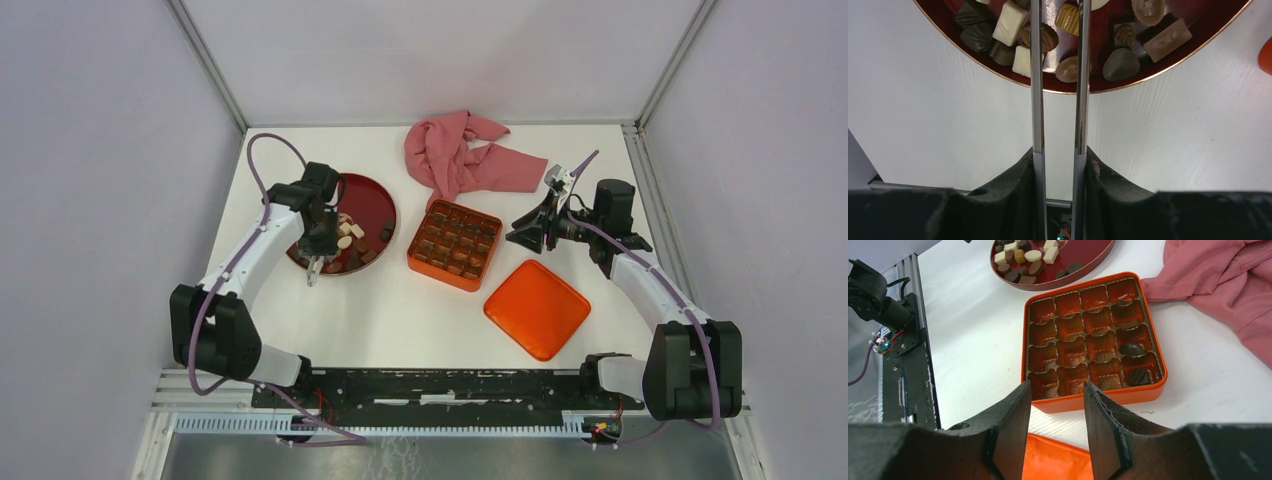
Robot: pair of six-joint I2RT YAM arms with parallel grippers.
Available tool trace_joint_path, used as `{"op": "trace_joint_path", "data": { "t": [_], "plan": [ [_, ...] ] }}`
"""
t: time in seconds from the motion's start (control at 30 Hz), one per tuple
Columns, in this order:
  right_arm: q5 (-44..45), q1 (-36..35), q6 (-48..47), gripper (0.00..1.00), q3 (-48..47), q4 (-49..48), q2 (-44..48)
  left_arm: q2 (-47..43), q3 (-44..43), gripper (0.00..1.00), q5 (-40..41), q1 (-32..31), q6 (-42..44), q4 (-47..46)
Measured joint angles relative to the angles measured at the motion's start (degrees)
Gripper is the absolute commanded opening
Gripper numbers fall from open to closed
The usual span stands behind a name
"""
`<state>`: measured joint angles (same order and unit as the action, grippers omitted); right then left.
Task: Pack the chocolate
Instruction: Pick up the fake chocolate from the plate, then place the fake chocolate in the packing box.
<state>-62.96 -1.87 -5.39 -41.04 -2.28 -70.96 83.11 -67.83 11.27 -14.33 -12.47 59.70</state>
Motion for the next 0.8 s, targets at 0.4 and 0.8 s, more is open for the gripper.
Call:
{"op": "trace_joint_path", "data": {
  "t": [0.4,0.8],
  "plan": [
    [0.0,0.0,0.0,0.49,0.0,0.0,0.0,-10.3,0.6,0.02,-11.9,0.0,-0.1,-3.8],
    [0.1,0.0,0.0,0.49,0.0,0.0,0.0,-21.9,15.6,0.02,-34.4,-7.3,-11.1,-25.4]
  ]
}}
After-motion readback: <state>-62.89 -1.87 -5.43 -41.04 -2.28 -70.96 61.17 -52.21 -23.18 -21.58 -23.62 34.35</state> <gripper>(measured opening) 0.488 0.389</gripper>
